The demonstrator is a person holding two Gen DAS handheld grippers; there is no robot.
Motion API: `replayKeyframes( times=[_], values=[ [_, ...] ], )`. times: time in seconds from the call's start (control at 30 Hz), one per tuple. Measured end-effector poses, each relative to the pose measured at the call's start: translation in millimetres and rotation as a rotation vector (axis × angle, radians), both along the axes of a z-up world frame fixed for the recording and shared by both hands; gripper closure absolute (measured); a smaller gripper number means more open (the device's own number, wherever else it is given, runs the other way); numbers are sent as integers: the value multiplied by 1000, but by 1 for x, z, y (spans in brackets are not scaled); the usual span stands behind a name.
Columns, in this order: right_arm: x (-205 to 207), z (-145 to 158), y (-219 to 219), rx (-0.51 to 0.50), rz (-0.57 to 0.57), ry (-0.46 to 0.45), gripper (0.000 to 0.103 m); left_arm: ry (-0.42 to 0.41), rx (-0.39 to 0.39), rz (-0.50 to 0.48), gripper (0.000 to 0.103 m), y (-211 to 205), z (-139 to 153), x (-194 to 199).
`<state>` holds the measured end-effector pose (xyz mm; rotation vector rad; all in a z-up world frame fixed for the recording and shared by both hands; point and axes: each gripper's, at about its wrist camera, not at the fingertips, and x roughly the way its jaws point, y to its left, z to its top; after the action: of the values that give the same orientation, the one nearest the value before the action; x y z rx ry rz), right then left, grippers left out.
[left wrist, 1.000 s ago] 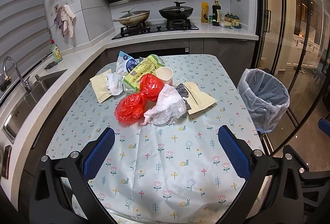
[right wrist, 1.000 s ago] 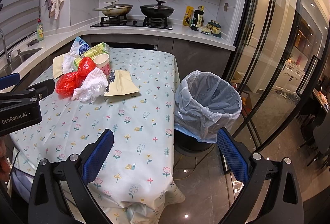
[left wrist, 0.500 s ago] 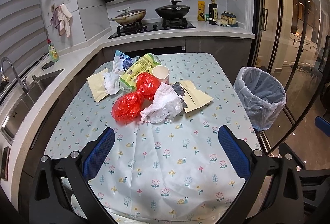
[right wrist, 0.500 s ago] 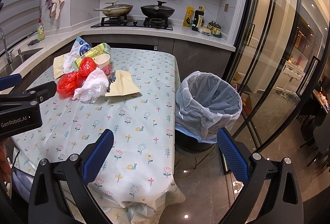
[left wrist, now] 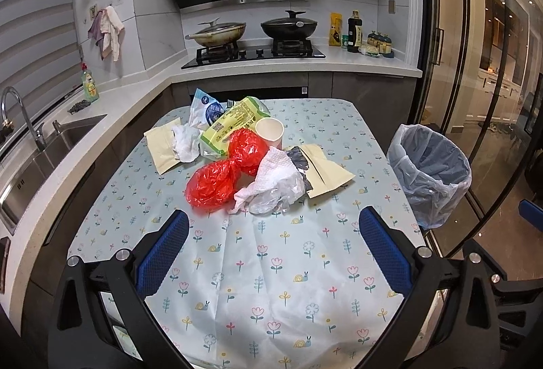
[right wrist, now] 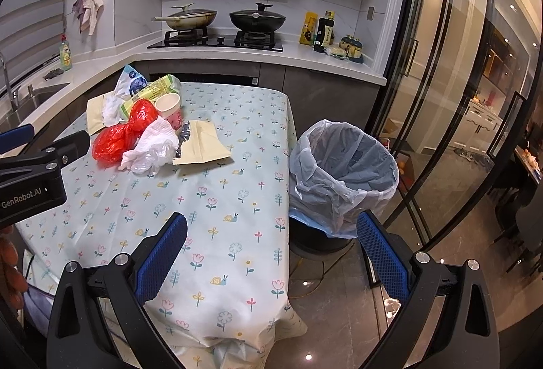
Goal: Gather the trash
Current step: 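Grasp the red plastic bag with the left tool while the right grasps the beige packet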
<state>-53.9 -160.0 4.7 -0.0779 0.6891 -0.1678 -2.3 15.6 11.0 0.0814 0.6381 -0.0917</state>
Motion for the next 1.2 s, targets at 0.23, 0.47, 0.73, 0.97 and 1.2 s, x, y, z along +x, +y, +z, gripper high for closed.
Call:
replayKeyframes(
  times=[0.23,0.47,0.73,0.97,1.2],
  values=[
    [29,-5,9,40,7,10,7,80,-35,54,7,35,-14,29],
    [58,-22,26,53,7,51,7,124,-50,115,7,72,-33,57],
    [94,-37,38,75,-14,86,7,184,-81,138,7,106,-55,95],
    [142,-52,50,82,-17,108,7,220,-92,80,7,116,-71,139],
    [200,-70,54,103,-30,143,7,233,-68,-41,7,105,-88,187]
  ],
)
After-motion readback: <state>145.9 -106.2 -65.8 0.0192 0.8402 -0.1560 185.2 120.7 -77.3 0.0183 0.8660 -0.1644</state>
